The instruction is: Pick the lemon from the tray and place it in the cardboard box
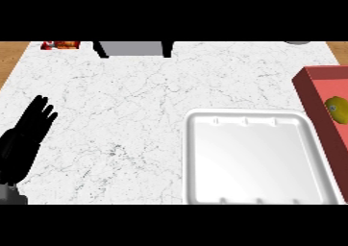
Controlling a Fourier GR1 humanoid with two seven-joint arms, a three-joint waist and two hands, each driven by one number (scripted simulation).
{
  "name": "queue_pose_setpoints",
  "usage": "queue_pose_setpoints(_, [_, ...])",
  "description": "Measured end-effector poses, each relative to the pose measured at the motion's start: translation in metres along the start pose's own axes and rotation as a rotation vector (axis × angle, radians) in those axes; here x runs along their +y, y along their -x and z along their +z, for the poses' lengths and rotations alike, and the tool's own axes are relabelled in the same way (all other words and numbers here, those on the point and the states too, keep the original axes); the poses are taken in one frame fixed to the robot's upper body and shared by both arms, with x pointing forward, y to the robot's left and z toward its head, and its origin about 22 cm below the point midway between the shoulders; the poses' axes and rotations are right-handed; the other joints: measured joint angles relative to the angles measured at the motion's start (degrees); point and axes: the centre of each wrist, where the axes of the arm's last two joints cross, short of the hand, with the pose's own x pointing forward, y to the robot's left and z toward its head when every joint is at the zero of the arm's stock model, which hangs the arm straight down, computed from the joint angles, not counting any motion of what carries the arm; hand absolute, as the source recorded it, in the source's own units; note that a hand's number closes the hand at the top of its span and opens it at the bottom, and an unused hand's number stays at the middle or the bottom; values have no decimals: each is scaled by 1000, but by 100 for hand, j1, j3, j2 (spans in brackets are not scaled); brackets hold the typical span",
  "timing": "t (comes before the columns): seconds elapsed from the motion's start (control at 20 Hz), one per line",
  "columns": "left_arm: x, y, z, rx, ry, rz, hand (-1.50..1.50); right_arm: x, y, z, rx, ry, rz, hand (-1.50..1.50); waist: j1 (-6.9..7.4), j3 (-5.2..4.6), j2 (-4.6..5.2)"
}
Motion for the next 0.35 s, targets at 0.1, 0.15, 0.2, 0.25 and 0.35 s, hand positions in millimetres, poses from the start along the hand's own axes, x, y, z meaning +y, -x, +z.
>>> queue_pose_setpoints(0.1, [-1,4,3,2,-3,-3,0,-18,9,4,-10,-13,-7,-150,5,1,2])
queue_pose_setpoints(0.15, [0,2,6,0,-2,-3,0,-26,13,7,-12,-11,-10,-150,12,0,3])
queue_pose_setpoints(0.2, [0,3,4,-1,0,-3,0,-31,16,9,-15,-18,-10,-150,16,0,5])
queue_pose_setpoints(0.25, [1,0,2,-4,3,-5,0,-40,18,9,-16,-30,-9,-150,15,1,7])
queue_pose_setpoints(0.35, [2,-2,0,-4,4,-4,0,-49,22,12,-21,-29,-6,-150,26,1,10])
